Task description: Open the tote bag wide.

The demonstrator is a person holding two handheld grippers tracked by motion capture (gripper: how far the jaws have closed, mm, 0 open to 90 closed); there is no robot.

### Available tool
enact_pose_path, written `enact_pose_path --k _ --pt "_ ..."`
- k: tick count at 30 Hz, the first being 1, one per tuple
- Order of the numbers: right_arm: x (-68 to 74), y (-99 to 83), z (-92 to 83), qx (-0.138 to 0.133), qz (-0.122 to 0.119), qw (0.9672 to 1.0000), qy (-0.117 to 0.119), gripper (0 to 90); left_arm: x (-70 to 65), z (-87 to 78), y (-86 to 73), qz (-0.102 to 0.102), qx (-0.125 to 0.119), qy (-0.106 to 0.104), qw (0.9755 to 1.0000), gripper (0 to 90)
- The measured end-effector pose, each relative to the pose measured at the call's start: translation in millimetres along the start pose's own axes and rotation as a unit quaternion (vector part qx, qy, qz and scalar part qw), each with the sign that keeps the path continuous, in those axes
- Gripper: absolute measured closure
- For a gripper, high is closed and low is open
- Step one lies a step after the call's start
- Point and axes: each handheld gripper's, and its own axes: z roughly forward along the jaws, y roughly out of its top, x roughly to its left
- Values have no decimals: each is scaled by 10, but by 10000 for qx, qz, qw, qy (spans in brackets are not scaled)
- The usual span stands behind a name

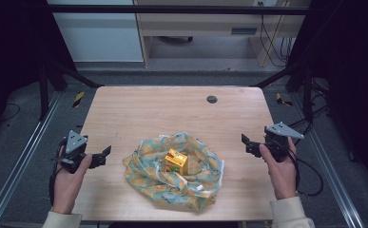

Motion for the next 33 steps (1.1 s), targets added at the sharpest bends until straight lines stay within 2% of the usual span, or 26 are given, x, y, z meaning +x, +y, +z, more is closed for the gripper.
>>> enact_pose_path --k 5,8,11,14,15,19,20,21,22,25,27,28,29,33 --pt "-89 -82 62 104 53 9998 -182 66 65 83 -44 -36 98 60 9999 65" --pt "-217 -179 135 170 209 9990 -369 71 148 193 -71 -72 125 137 9998 65" --pt "-294 -227 166 251 289 9986 -376 74 214 274 -80 -122 142 149 9997 65" --pt "-392 -294 195 304 322 9977 -509 72 278 380 -87 -35 232 185 9996 66" --pt "-443 -346 216 324 313 9971 -618 73 301 432 -99 -33 238 192 9995 66" --pt "-500 -448 250 330 343 9963 -711 72 336 490 -156 -108 313 192 9993 67" --pt "-521 -517 273 402 299 9959 -749 68 357 523 -217 -169 390 193 9989 67" --pt "-521 -517 273 402 299 9959 -749 68 357 523 -217 -169 390 193 9989 67" --pt "-525 -539 277 412 260 9958 -775 68 373 539 -250 -162 490 213 9984 67" --pt "-508 -623 285 515 198 9960 -705 68 407 545 -309 -130 619 245 9977 67" --pt "-463 -678 283 601 133 9964 -579 65 434 523 -339 -169 717 215 9970 65" --pt "-431 -697 279 671 58 9966 -474 65 448 509 -351 -165 762 196 9968 60" --pt "-359 -719 264 786 -129 9962 -349 63 470 473 -372 -154 812 234 9963 57" --pt "-276 -719 243 829 -194 9961 -231 61 494 400 -396 -194 767 278 9965 57"
